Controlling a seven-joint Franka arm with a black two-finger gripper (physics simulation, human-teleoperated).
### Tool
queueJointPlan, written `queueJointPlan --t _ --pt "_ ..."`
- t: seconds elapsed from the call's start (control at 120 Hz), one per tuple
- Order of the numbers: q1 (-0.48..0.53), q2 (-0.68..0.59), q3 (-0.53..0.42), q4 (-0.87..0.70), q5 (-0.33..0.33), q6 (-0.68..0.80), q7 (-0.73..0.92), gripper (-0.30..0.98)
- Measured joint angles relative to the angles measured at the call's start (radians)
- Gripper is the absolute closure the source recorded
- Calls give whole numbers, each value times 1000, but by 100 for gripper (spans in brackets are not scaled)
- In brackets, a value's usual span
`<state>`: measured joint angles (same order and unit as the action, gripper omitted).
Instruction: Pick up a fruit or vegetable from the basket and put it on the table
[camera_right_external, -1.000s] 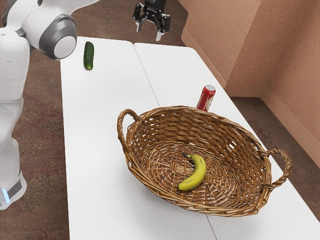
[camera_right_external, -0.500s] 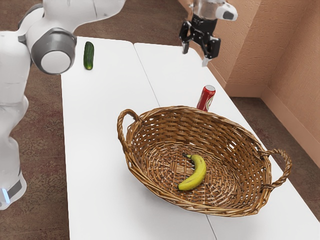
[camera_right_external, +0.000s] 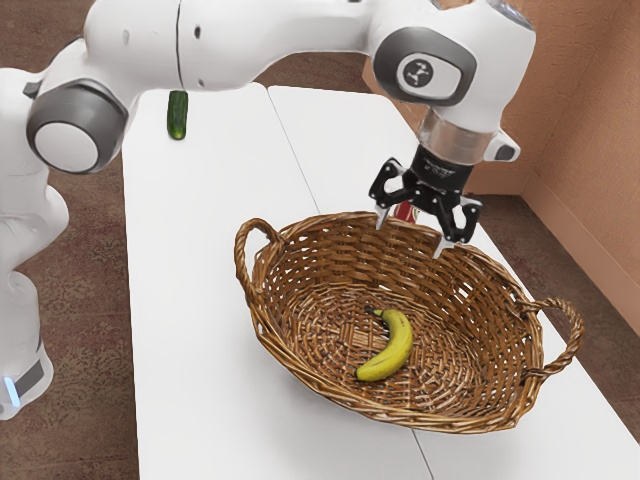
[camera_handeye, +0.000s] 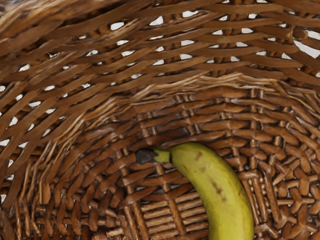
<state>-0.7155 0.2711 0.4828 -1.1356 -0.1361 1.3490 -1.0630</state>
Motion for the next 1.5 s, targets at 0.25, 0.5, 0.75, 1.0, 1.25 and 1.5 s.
queueJointPlan --t 0.25,0.5,0.75,1.0,1.25,1.5 --pt "-9 -9 -50 -137 -43 126 -290 0" --pt "0 -33 -38 -183 -49 186 -487 0" --pt "-4 -31 -74 -222 -59 201 -499 0" --pt "-17 -55 -106 -296 -55 217 -489 1" --pt "-46 -91 -106 -390 18 280 -448 2" --pt "-38 -75 -105 -394 104 316 -303 2"
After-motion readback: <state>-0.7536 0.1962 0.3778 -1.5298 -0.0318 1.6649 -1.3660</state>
